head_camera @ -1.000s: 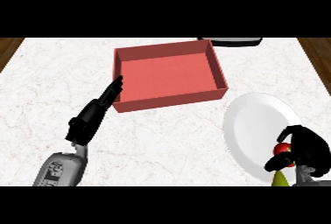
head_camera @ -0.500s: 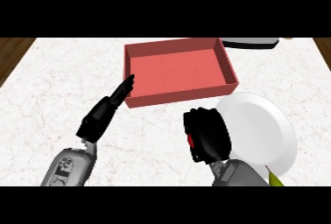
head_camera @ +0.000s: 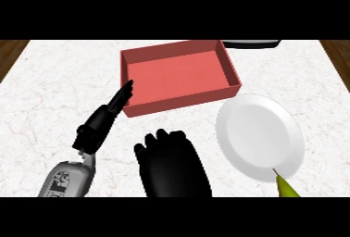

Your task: Pick the tomato from the plate and place it in the cardboard box

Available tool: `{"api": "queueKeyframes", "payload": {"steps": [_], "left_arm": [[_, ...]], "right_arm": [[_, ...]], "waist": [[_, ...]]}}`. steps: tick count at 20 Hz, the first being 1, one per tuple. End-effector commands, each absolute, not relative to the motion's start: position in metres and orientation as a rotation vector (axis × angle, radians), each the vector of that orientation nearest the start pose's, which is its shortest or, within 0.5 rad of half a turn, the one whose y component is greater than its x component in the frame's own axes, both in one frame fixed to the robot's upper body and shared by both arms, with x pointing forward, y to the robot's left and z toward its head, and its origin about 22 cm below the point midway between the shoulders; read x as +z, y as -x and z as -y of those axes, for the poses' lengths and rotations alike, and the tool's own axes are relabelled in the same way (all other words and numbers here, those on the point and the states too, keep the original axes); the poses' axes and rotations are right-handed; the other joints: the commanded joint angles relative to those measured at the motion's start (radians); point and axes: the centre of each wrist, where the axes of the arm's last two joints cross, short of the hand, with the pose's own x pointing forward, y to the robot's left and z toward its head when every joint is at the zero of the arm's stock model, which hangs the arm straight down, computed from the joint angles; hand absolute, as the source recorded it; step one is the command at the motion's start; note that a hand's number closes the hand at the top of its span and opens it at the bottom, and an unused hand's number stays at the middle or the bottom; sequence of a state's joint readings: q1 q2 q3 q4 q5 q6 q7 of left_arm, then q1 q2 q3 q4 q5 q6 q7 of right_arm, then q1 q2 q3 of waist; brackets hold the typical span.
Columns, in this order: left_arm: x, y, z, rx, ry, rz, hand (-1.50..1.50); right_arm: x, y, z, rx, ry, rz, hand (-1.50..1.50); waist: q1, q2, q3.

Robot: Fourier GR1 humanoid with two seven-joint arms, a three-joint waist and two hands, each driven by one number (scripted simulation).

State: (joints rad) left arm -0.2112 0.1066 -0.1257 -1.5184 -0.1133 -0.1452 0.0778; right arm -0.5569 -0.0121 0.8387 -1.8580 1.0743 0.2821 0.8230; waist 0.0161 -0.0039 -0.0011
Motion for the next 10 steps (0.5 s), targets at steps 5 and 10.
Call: {"api": "queueKeyframes", "payload": {"steps": [5, 10], "left_arm": [[0.053, -0.284, -0.199, -0.461, 0.055, 1.592, 0.0], [0.04, -0.278, -0.21, -0.465, 0.042, 1.596, 0.0]], "right_arm": [[0.209, -0.153, 0.014, 1.045, 0.855, 1.868, 1.5], [0.238, -0.168, 0.019, 0.969, 0.86, 1.831, 1.5]], "waist": [[-0.006, -0.001, 0.001], [-0.008, 0.0, 0.0]]}}
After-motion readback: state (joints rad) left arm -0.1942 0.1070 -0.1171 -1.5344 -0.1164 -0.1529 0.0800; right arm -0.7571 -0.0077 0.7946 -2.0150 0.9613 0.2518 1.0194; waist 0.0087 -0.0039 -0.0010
